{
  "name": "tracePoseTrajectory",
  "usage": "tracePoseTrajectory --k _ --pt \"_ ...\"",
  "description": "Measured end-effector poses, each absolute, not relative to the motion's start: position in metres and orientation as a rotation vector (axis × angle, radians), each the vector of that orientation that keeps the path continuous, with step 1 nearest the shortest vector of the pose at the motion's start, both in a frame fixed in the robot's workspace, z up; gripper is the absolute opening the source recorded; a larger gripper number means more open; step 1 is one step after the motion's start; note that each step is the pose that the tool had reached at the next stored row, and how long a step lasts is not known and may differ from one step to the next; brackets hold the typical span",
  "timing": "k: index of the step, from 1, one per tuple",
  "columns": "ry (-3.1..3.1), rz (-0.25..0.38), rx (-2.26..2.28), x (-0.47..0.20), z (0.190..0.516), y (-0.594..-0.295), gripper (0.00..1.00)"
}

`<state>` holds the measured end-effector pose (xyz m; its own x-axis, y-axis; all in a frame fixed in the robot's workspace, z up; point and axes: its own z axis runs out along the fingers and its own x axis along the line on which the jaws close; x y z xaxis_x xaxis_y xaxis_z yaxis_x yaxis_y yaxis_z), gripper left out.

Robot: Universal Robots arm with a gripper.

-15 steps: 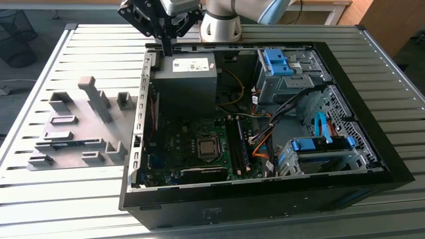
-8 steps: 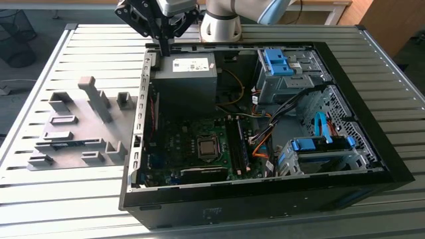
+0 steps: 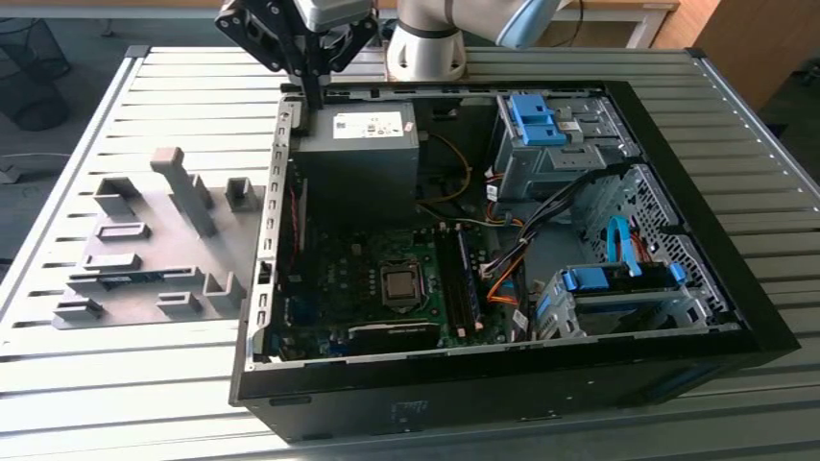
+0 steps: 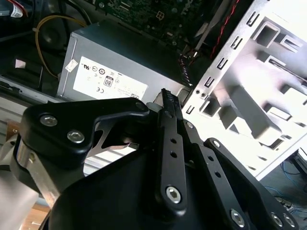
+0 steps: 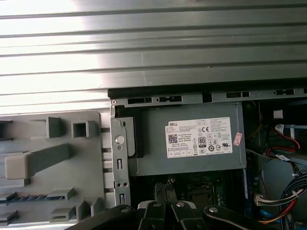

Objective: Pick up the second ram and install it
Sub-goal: 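Reach for the second ram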

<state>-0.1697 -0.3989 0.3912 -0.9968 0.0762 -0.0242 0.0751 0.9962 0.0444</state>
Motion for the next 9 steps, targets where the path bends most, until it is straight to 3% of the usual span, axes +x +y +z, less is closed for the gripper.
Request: tracePoseTrajectory --k 9 --pt "3.113 0.068 0.118 -0.1771 0.3911 -0.3989 0.11"
